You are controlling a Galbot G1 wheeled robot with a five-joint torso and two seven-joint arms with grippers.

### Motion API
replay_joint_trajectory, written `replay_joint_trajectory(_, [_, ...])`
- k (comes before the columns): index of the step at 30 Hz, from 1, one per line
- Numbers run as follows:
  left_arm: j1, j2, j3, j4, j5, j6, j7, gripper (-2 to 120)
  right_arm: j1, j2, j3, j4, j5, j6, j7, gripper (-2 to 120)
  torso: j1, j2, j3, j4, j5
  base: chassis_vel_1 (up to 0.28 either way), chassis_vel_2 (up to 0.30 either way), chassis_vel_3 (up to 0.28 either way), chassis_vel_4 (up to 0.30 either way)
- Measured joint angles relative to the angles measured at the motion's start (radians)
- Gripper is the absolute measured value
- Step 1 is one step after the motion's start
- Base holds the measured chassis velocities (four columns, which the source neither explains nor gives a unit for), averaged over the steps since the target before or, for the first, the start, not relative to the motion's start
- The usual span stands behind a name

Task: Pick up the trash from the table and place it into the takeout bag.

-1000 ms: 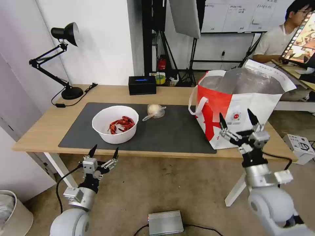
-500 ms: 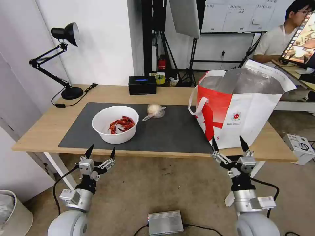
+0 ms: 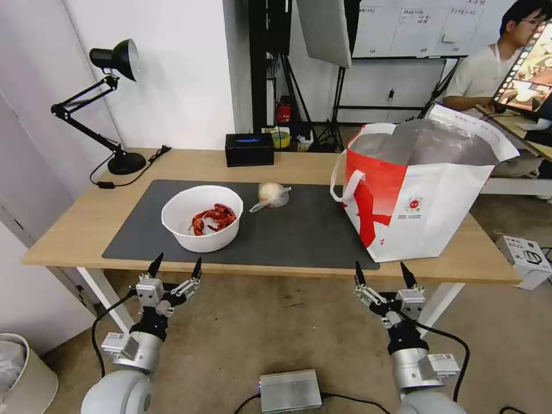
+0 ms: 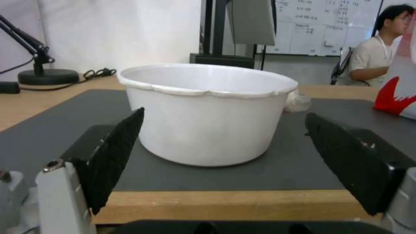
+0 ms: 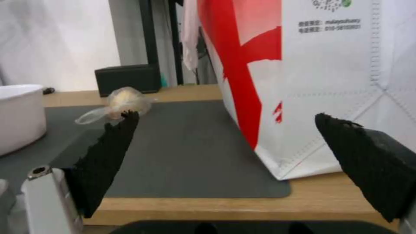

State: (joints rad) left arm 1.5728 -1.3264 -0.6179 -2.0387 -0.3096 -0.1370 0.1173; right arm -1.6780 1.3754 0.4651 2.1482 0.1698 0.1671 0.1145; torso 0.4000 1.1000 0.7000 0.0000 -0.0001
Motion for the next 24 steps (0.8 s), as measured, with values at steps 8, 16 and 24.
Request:
replay_joint_trajectory(8, [0.004,-0.003,0.002,0.005,0.0,0.001,0.0,100,0.004,0.032,-0.054,-0.018,-0.024,-0.021,0.007,100,0.0,0.0,0.0,0.0,0.0,0.0,0.0,0.0,0.0])
replay_joint_trajectory(16, [0.021,-0.004,0.004,0.005,0.002,-0.003,0.004,100,0.004,0.02,-0.058,-0.024,-0.024,-0.021,0.008,100,0.0,0.0,0.0,0.0,0.0001,0.0,0.0,0.0,0.0])
replay_joint_trajectory(24, [0.022,-0.012,0.012,0.006,0.009,-0.006,0.014,100,0.005,0.015,-0.056,-0.028,-0.02,-0.021,0.008,100,0.0,0.0,0.0,0.0,0.0001,0.0,0.0,0.0,0.0])
